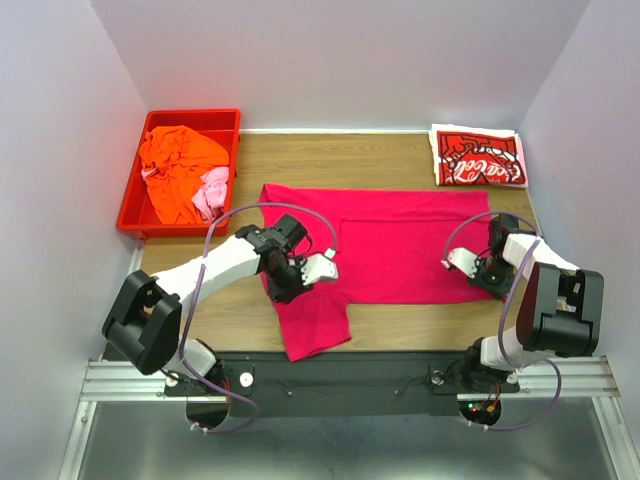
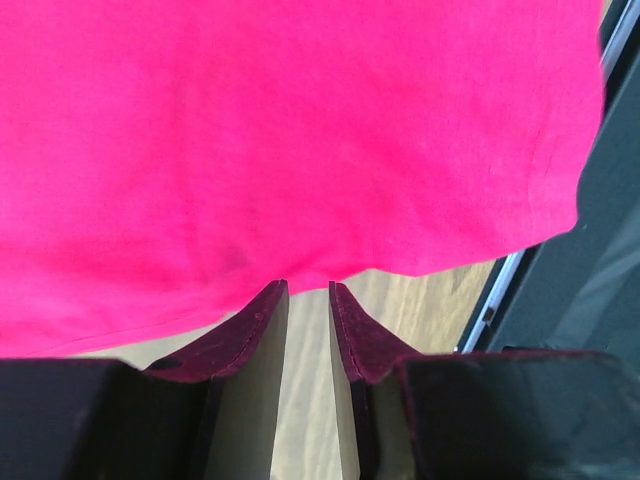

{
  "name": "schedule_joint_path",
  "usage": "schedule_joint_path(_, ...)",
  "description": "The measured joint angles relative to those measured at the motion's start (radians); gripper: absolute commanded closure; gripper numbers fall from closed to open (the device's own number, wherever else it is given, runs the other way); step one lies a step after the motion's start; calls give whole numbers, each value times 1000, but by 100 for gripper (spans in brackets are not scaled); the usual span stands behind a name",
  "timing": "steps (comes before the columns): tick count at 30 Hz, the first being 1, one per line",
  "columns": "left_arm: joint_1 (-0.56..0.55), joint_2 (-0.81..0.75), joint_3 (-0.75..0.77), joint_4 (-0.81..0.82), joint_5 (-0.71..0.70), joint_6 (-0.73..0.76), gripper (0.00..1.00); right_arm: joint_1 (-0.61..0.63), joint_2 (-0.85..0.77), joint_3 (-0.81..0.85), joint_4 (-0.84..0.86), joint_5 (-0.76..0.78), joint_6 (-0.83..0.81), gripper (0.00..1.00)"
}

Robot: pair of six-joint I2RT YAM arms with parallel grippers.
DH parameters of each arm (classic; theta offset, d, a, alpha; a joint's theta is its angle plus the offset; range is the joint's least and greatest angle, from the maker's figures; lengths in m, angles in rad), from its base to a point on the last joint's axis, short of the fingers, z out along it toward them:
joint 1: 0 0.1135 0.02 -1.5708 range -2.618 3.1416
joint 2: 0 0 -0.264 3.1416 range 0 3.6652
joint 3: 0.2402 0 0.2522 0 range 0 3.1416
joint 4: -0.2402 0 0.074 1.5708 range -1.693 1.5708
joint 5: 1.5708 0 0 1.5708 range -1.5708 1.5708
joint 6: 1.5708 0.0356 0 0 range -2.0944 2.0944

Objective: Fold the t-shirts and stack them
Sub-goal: Fold the tshirt

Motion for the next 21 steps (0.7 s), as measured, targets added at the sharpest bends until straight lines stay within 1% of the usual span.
schedule_joint_path(3, -3, -2, 47, -3, 14, -2, 65, 0, 1, 0, 0, 0, 1, 100)
schedule_joint_path(5, -7, 1, 46, 1, 32, -6, 65, 0, 5, 3, -2, 0, 4, 99)
schedule_joint_path(7, -11, 6, 27, 16, 39, -9, 65, 0, 6, 4, -2, 0, 4, 99)
schedule_joint_path(13, -26, 43, -113, 51, 3, -18, 64, 0, 6, 4, -2, 0, 6, 99)
schedule_joint_path(21, -39, 55, -126, 74, -30, -63, 65, 0, 6, 4, -2, 0, 8, 99)
